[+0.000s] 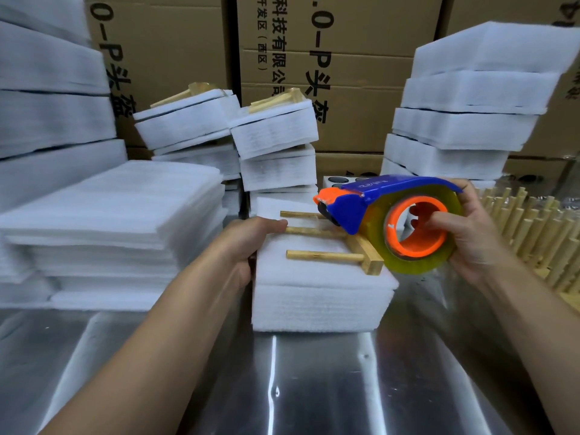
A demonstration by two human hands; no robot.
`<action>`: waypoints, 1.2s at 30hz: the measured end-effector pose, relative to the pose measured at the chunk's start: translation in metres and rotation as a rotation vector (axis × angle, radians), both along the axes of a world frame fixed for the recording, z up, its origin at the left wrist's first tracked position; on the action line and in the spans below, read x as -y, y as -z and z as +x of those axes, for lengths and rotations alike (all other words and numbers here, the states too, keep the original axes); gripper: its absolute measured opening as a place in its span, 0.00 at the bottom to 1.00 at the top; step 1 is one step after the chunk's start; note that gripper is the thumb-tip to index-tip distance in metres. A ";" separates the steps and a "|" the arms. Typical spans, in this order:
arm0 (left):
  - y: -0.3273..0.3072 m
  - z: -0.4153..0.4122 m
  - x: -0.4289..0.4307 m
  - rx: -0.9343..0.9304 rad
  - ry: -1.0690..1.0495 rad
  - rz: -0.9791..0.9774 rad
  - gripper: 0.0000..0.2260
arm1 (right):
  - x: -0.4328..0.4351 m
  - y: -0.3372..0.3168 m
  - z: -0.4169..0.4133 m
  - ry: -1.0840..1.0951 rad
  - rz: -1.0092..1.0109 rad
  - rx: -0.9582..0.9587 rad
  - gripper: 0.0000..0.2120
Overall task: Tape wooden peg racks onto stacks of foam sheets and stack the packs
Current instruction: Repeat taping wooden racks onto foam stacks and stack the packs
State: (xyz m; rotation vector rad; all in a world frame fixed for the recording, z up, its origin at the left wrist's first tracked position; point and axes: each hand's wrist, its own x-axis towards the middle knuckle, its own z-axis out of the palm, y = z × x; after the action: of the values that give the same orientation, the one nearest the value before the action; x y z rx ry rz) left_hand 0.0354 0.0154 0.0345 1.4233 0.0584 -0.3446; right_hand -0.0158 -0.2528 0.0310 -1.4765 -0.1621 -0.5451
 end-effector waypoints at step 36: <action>-0.001 -0.004 -0.001 0.622 0.332 1.319 0.25 | -0.011 0.007 0.022 -0.188 -0.226 0.041 0.38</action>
State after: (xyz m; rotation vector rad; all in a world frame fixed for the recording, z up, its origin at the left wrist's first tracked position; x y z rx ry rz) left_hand 0.0317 0.0167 0.0357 2.8057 -0.5621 -0.0800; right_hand 0.0064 -0.2422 0.0238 -1.6496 -0.4015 -0.4143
